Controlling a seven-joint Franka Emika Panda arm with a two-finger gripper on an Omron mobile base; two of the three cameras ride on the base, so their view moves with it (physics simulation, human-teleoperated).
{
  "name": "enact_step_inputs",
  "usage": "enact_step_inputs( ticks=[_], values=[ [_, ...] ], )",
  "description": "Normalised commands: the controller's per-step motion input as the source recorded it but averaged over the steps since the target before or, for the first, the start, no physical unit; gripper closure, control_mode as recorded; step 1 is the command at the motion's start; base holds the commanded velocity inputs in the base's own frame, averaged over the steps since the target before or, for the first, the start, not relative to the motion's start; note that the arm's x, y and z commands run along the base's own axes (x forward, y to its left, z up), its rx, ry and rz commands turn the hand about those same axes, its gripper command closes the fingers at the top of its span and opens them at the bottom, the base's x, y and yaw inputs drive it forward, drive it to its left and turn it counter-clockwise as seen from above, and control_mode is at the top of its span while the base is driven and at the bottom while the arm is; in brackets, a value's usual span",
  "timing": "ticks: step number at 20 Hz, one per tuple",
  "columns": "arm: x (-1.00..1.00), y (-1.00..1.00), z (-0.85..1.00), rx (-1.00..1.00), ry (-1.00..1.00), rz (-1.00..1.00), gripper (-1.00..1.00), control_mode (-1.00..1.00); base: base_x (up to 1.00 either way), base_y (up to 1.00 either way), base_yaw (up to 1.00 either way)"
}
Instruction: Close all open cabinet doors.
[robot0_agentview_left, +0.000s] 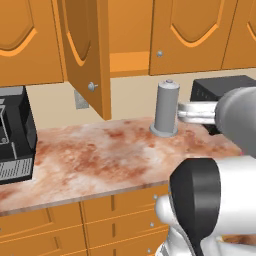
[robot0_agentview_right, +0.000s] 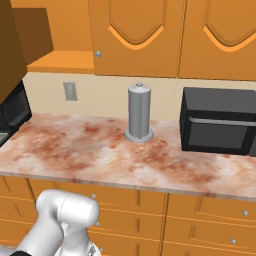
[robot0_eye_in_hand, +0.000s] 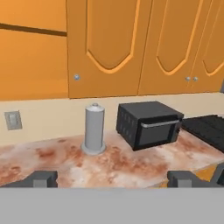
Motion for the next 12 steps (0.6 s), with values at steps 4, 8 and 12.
enact_step_inputs(
  ticks=[4,8,12],
  values=[
    [-0.85,0.68,0.03,-0.21,-0.06,0.00,-1.00,-1.00,0.00,0.00,0.00],
    [0.05,1.00,-0.03,-0.27,0.17,-0.13,-1.00,-1.00,0.00,0.00,0.00],
    [0.14,1.00,0.00,-0.29,0.13,-0.23,-1.00,-1.00,0.00,0.00,0.00]
  ],
)
